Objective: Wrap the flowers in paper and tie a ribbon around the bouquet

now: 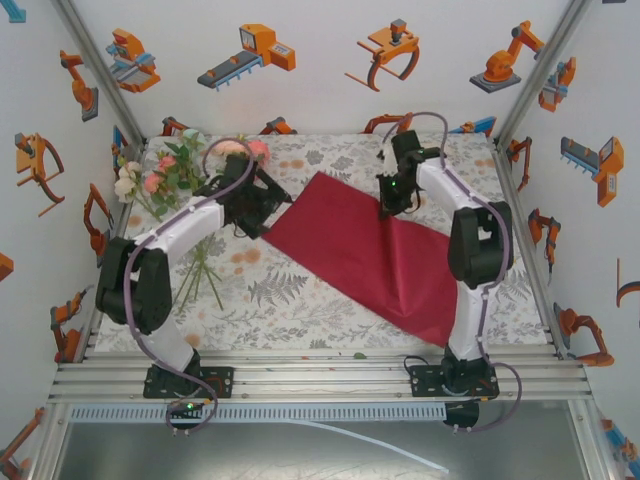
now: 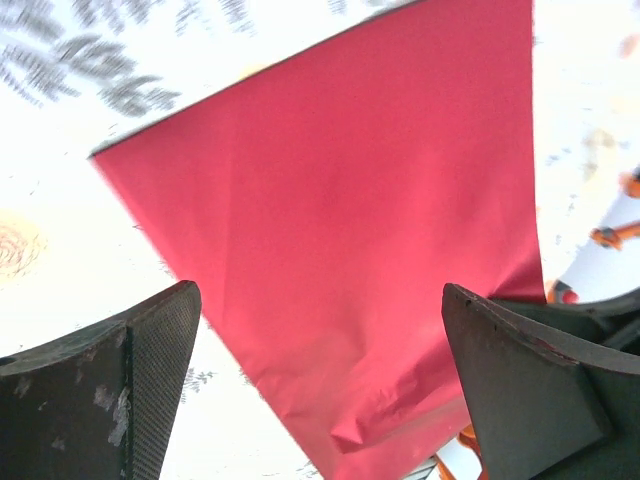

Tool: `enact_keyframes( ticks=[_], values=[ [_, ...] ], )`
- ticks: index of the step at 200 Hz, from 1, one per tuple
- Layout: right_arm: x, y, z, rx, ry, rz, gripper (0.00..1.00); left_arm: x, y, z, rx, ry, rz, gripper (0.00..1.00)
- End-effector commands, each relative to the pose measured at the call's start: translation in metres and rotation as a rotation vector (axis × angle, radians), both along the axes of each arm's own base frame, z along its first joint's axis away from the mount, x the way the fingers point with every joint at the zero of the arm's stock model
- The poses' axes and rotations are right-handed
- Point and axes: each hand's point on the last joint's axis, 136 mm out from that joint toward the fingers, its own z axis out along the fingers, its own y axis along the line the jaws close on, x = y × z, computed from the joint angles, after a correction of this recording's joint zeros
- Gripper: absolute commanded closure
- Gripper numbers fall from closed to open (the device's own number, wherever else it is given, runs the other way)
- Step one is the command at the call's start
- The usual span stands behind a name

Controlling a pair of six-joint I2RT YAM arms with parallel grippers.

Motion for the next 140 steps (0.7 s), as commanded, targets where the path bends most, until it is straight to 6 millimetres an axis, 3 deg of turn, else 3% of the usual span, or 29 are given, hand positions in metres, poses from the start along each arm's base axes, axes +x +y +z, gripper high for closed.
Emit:
enact_keyframes(
  ticks=[1, 10, 24, 39, 59, 92, 140],
  values=[
    [0.026, -0.036, 0.086, -0.081, -0.253, -0.241, 1.00, -0.002, -0.008, 0.050, -0.009, -0.129, -0.110, 0.01],
    [0.026, -0.034, 0.104, -0.088, -0.324, -0.234, 1.00, -0.005, -0.014, 0.056, -0.063, -0.119, -0.107, 0.01],
    [0.019, -0.013, 0.126, -0.091, -0.434, -0.123, 1.00, -0.006, -0.020, 0.064, -0.140, -0.097, -0.071, 0.02],
    [0.007, 0.012, 0.136, -0.170, -0.538, 0.013, 1.00, -0.004, -0.026, 0.073, -0.201, -0.099, -0.030, 0.02],
    [-0.007, 0.041, 0.124, -0.208, -0.627, 0.120, 1.00, 0.001, -0.038, 0.076, -0.271, -0.090, -0.001, 0.03],
    [-0.023, 0.077, 0.100, -0.195, -0.630, 0.247, 1.00, 0.009, -0.070, 0.078, -0.368, -0.061, -0.061, 0.10],
    [-0.028, 0.093, 0.092, -0.150, -0.631, 0.282, 1.00, 0.024, -0.079, 0.066, -0.442, -0.059, -0.010, 0.20]
  ],
)
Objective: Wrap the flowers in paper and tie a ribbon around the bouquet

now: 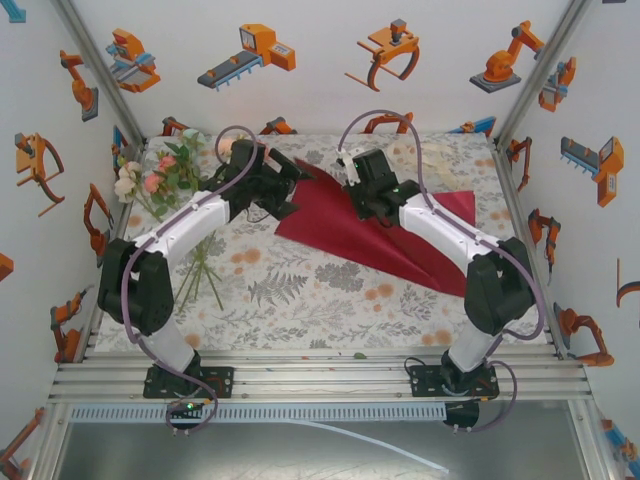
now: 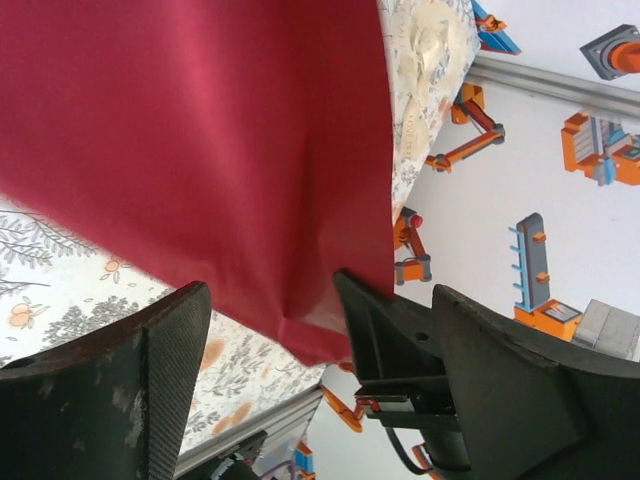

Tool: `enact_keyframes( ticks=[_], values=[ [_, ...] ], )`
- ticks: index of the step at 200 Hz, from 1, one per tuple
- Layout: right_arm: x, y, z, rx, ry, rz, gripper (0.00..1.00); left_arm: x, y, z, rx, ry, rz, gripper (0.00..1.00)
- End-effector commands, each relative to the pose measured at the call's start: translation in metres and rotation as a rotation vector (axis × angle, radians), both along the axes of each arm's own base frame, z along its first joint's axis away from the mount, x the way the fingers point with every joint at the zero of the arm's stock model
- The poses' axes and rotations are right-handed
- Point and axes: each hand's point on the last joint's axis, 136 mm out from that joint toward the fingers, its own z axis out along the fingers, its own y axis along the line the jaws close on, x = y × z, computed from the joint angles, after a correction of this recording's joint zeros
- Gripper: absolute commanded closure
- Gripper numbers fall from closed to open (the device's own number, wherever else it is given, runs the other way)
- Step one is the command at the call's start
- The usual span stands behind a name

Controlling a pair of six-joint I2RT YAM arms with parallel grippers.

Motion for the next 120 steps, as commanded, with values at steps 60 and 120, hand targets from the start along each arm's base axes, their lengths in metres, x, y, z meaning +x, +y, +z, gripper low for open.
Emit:
enact_keyframes(
  ticks=[60, 120],
  values=[
    [0.000, 0.020, 0.023, 0.014, -0.130, 0.077, 1.00, 0.036, -0.014, -0.009, -0.146, 0.049, 0.122, 0.25],
    [0.002, 0.019, 0.023, 0.010, -0.138, 0.062, 1.00, 0.030, -0.010, -0.029, -0.121, 0.112, 0.164, 0.69]
  ],
)
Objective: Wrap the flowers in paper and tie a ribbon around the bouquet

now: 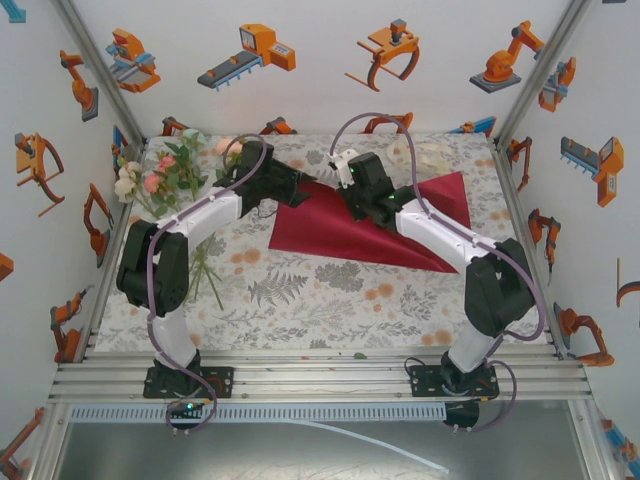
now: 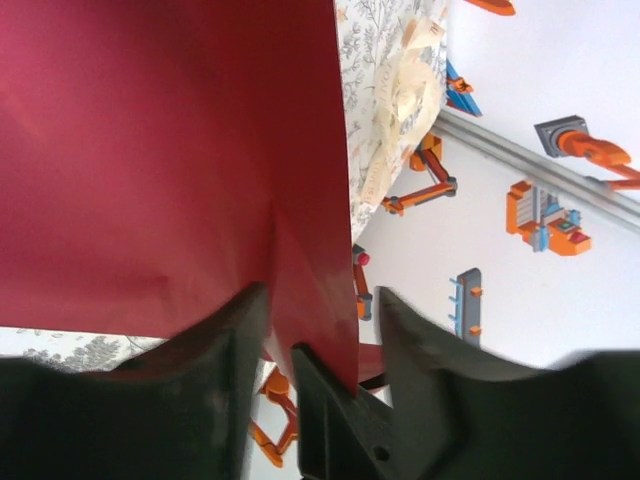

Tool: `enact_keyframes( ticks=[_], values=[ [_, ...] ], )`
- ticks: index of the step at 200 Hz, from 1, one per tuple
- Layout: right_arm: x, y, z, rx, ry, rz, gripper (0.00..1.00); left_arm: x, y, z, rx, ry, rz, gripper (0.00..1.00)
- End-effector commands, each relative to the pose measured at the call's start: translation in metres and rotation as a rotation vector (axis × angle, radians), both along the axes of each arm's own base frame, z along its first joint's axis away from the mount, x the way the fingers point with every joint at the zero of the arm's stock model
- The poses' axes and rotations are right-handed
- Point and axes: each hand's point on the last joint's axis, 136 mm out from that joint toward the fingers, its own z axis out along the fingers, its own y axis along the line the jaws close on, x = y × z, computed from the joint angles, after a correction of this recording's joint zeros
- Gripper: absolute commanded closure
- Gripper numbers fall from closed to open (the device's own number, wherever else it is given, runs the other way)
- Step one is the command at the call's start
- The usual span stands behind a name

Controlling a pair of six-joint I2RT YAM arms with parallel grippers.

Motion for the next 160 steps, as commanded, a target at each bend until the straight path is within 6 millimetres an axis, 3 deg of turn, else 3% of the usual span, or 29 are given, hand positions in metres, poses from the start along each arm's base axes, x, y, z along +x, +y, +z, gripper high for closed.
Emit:
enact_keyframes(
  ticks=[1, 30, 44, 88, 111, 122, 160],
  values=[
    [0.004, 0.001, 0.020, 0.017, -0.061, -0.004, 1.00, -0.001, 0.003, 0.006, -0.006, 0.009, 0.032, 0.70],
    [0.003, 0.005, 0.018, 0.029, -0.050, 0.008, 1.00, -0.002, 0.000, -0.001, -0.016, 0.018, 0.009, 0.91],
    [0.003, 0.006, 0.018, 0.034, -0.046, 0.012, 1.00, 0.000, -0.003, -0.002, -0.022, 0.017, 0.002, 0.93],
    [0.001, 0.010, 0.016, 0.038, -0.034, 0.030, 1.00, 0.014, -0.004, 0.016, -0.043, -0.058, 0.012, 0.51],
    [0.001, 0.011, 0.017, 0.044, -0.031, 0.033, 1.00, 0.015, -0.005, 0.007, -0.053, -0.033, 0.023, 0.50],
    [0.002, 0.011, 0.017, 0.045, -0.031, 0.033, 1.00, 0.014, -0.006, 0.002, -0.048, -0.019, 0.023, 0.53],
    [0.005, 0.011, 0.018, 0.041, -0.037, 0.025, 1.00, 0.006, 0.001, -0.011, -0.015, 0.023, 0.034, 0.79]
  ],
)
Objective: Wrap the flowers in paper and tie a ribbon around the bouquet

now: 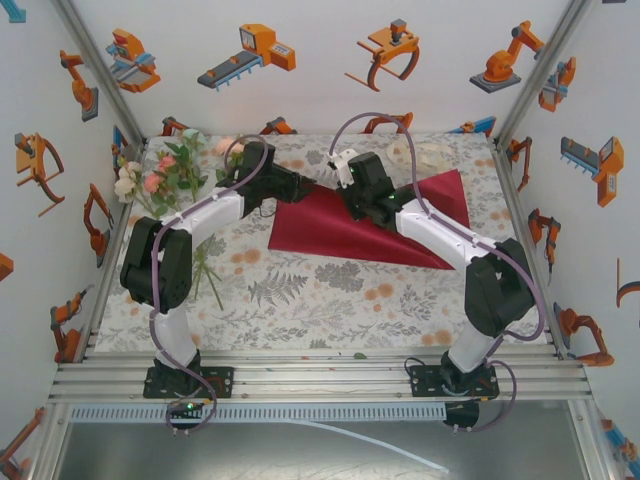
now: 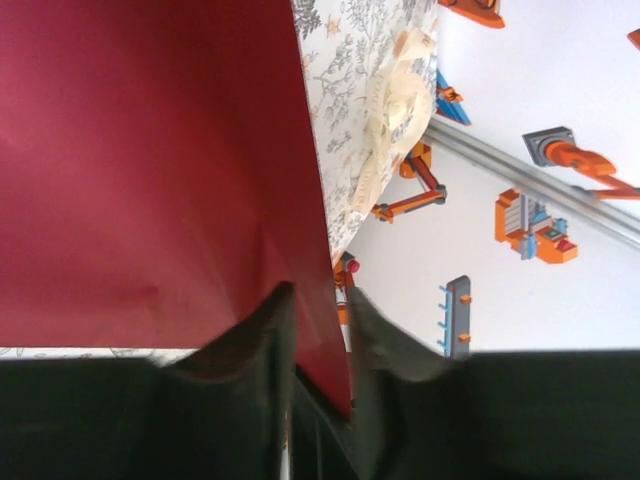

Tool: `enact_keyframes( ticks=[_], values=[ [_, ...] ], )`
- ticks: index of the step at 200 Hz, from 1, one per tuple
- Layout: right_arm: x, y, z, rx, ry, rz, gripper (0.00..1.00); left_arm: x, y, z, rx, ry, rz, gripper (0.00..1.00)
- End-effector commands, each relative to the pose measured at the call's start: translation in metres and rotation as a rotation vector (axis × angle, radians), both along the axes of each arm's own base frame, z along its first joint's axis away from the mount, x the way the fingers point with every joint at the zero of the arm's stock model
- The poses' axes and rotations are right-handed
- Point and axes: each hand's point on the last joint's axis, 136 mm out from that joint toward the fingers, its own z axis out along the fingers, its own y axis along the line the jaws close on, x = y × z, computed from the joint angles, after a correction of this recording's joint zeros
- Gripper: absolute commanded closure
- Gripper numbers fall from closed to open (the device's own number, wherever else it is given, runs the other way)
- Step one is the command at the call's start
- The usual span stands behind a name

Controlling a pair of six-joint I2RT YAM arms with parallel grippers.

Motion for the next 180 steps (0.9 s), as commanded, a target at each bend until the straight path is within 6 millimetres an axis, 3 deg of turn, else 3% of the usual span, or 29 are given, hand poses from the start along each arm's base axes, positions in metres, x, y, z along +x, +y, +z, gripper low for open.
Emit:
enact_keyframes(
  ticks=[1, 31, 70, 100, 119, 137, 156, 180],
  values=[
    [0.006, 0.007, 0.016, 0.023, -0.039, 0.007, 1.00, -0.002, 0.004, -0.005, 0.007, 0.027, 0.020, 0.79],
    [0.007, 0.007, 0.014, 0.021, -0.031, 0.002, 1.00, -0.007, 0.008, -0.010, 0.017, 0.037, 0.025, 0.83],
    [0.006, 0.011, 0.011, 0.030, -0.007, 0.014, 1.00, -0.007, 0.008, -0.012, 0.008, 0.035, 0.023, 1.00],
    [-0.006, 0.020, 0.011, 0.072, 0.080, 0.048, 1.00, 0.011, 0.008, 0.009, -0.002, -0.070, -0.008, 1.00],
    [-0.034, 0.045, 0.023, 0.199, 0.213, 0.186, 0.65, 0.033, -0.001, 0.043, 0.002, -0.262, -0.113, 1.00],
    [-0.045, 0.055, 0.051, 0.323, 0.299, 0.218, 0.52, 0.041, -0.017, 0.076, 0.044, -0.447, -0.280, 1.00],
    [-0.030, 0.038, 0.086, 0.457, 0.320, 0.133, 0.50, 0.033, -0.026, 0.092, 0.122, -0.574, -0.426, 1.00],
    [0.001, -0.010, 0.116, 0.584, 0.304, -0.039, 0.49, 0.018, -0.034, 0.101, 0.153, -0.688, -0.549, 1.00]
  ],
)
